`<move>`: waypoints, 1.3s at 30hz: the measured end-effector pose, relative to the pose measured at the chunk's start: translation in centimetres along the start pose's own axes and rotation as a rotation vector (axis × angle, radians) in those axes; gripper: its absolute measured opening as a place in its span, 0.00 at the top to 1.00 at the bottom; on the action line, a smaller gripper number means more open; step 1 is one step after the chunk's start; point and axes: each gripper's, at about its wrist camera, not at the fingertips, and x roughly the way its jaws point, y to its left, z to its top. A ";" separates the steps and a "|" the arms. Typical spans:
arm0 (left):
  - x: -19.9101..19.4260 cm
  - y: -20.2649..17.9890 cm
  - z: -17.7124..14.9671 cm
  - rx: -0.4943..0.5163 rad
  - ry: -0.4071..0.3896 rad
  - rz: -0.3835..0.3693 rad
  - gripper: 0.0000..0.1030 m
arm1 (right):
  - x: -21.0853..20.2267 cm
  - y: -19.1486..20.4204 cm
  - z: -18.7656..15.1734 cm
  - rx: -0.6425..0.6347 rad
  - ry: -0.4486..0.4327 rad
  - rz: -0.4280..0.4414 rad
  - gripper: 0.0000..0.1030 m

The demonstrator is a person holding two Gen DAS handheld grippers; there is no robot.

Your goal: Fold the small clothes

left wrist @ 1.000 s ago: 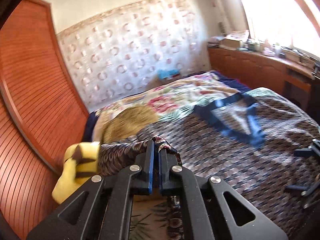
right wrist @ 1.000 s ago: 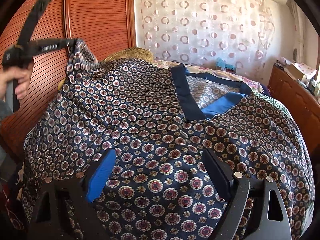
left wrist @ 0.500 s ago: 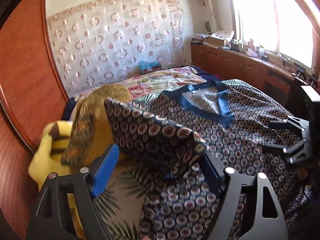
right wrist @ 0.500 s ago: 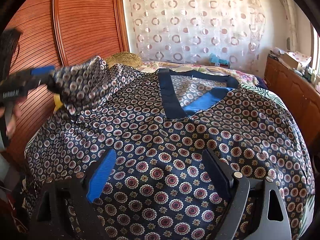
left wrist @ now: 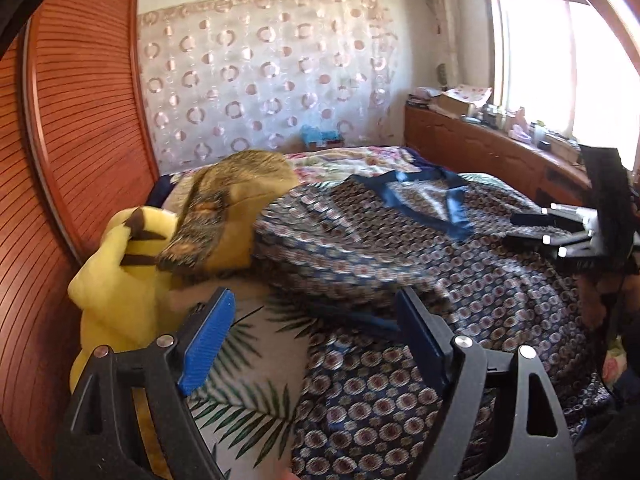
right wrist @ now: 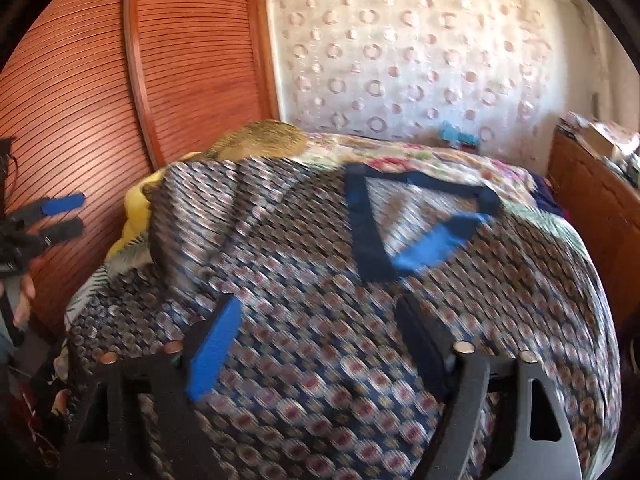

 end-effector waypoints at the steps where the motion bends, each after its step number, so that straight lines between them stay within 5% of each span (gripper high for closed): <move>1: 0.0 0.2 -0.3 -0.010 0.002 0.002 0.20 | 0.4 0.1 0.6 -0.012 -0.004 0.016 0.34; 12: -1.2 2.5 -2.7 -0.070 -0.002 0.038 0.20 | 11.4 8.4 5.3 -0.192 0.108 0.245 0.35; 24: -1.4 4.2 -4.3 -0.107 0.007 0.046 0.20 | 19.3 14.0 5.3 -0.347 0.239 0.187 0.37; 28: -1.2 4.0 -4.4 -0.105 0.009 0.043 0.20 | 19.4 14.0 5.1 -0.360 0.249 0.167 0.92; 34: -0.7 3.3 -4.2 -0.106 0.013 0.027 0.20 | 15.3 9.9 8.3 -0.170 0.079 0.232 0.94; 39: 0.1 1.9 -3.6 -0.094 0.015 0.005 0.20 | 13.4 4.4 9.8 0.020 -0.009 0.104 0.94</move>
